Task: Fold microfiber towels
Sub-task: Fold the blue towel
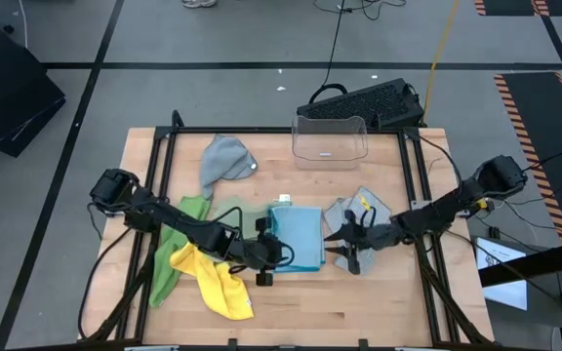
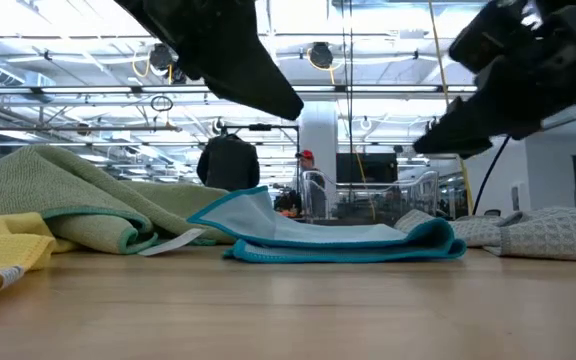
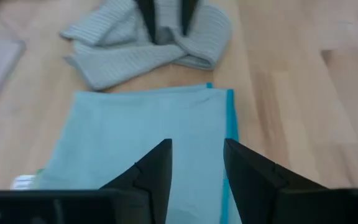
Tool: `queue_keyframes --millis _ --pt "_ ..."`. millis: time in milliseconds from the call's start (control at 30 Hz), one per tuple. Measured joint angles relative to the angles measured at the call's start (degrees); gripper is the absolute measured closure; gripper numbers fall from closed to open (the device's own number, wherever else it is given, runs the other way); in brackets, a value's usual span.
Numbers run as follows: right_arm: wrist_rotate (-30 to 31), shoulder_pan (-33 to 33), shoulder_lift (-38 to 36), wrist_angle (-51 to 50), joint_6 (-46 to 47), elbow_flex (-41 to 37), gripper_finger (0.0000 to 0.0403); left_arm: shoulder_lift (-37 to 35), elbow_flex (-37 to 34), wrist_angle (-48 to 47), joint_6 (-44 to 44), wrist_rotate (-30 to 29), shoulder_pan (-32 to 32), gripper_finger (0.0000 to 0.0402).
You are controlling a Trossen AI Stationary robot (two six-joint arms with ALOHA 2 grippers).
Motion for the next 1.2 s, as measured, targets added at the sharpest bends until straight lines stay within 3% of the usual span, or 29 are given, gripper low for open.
queue_keyframes --millis 333,667,800,1033,1200 --pt "14.9 9.06 13.56 11.24 6.14 1.87 0.0246 0.0 0.02 1.26 3.04 -5.08 1.61 0.0254" --pt "15.43 8.82 29.04 11.41 8.24 12.07 0.0243 0.0 0.02 0.73 0.25 -4.4 4.45 0.0254" --pt "15.47 9.87 29.75 10.48 11.01 12.19 0.0255 0.0 0.02 0.51 -0.09 -3.58 3.49 0.0254" --pt "19.71 12.52 24.91 -1.88 12.46 12.24 0.0278 0.02 0.02 0.65 0.3 -3.81 2.4 0.0254" --pt "19.78 12.73 24.83 -1.53 13.51 12.2 0.029 0.0 0.02 0.7 0.31 -3.85 2.67 0.0254"
